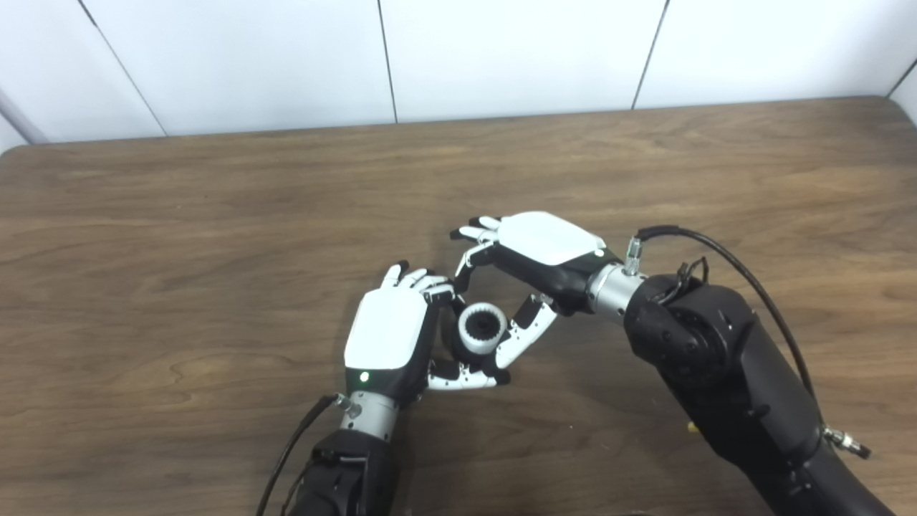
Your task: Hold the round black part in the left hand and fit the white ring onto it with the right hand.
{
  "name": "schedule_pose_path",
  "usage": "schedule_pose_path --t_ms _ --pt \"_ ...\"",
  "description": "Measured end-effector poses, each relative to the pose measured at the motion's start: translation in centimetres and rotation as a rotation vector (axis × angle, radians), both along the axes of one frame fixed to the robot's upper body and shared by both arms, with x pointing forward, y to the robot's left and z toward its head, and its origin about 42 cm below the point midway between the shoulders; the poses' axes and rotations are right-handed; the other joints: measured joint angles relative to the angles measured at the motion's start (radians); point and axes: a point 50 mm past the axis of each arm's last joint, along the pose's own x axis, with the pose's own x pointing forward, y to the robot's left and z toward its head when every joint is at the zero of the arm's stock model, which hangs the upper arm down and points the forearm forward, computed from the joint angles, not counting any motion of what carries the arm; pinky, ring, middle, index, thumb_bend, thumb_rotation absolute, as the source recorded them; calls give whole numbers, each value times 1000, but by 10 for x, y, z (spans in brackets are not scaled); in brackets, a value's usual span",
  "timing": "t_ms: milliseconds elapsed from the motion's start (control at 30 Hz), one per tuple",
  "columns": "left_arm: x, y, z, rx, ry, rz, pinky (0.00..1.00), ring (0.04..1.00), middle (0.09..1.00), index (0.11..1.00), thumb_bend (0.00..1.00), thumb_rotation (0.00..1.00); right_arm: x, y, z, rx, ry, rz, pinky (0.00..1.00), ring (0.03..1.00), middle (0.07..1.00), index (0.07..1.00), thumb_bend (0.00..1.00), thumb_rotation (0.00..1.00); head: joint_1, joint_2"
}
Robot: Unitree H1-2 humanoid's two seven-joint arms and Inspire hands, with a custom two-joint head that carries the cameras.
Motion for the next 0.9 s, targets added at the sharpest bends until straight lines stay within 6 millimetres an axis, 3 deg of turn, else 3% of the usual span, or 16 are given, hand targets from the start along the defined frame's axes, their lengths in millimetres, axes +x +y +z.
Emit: schedule_pose_path --t_ms 233,900 --pt "0 0 0 0 0 0 954 849 761 484 524 55 0 -1 0 -3 3 -2 990 1000 960 698 967 367 -3 -2" --pt "1 3 0 7 -4 -6 954 847 759 483 525 55 3 -18 13 24 -10 -44 1000 1000 939 714 945 374 -18 -17"
